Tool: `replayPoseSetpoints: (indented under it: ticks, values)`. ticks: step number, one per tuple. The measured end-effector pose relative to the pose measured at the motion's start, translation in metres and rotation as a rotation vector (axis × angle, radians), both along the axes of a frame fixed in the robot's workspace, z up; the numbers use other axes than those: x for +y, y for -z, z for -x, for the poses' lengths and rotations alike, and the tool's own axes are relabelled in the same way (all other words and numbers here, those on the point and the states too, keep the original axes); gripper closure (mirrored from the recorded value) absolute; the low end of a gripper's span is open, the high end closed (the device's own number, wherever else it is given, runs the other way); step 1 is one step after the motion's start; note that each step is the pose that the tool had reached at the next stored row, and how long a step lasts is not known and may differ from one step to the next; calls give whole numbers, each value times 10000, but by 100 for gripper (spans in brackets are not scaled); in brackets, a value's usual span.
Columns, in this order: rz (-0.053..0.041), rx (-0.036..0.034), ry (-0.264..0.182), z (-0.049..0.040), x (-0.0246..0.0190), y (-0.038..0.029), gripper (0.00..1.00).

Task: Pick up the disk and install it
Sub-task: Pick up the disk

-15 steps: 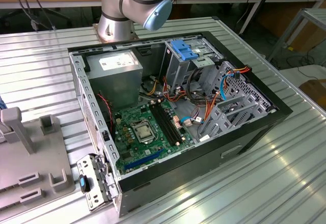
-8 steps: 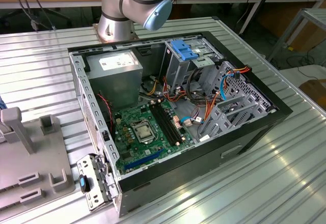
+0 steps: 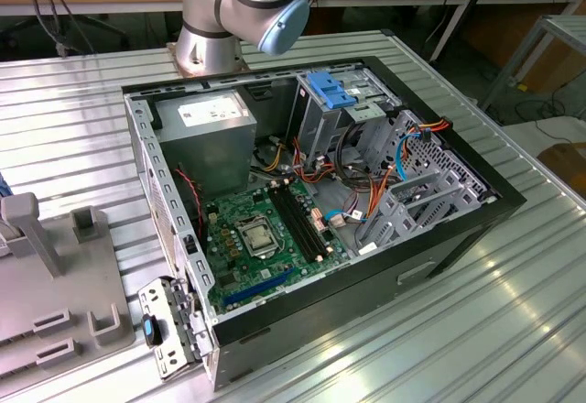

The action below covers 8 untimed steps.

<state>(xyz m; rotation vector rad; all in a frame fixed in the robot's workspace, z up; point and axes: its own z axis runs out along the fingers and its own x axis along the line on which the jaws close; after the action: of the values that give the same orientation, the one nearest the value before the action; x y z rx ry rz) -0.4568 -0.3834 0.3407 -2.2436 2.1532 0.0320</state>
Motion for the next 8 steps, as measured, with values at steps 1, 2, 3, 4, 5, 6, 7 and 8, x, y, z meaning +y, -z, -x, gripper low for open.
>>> replayPoseSetpoints:
  ticks: [1, 2, 3, 4, 5, 6, 7, 8]
  values:
    - [0, 1, 0, 6, 3, 55, 45]
    - [0, 1, 0, 9, 3, 75, 45]
    - [0, 0, -1, 10, 3, 93, 45]
    - [2, 0, 0, 10, 4, 112, 45]
    - [6, 1, 0, 10, 4, 132, 45]
    - [23, 0, 0, 11, 3, 176, 45]
    - [37, 1, 1, 12, -2, 202, 45]
    - [42, 1, 1, 12, -3, 219, 45]
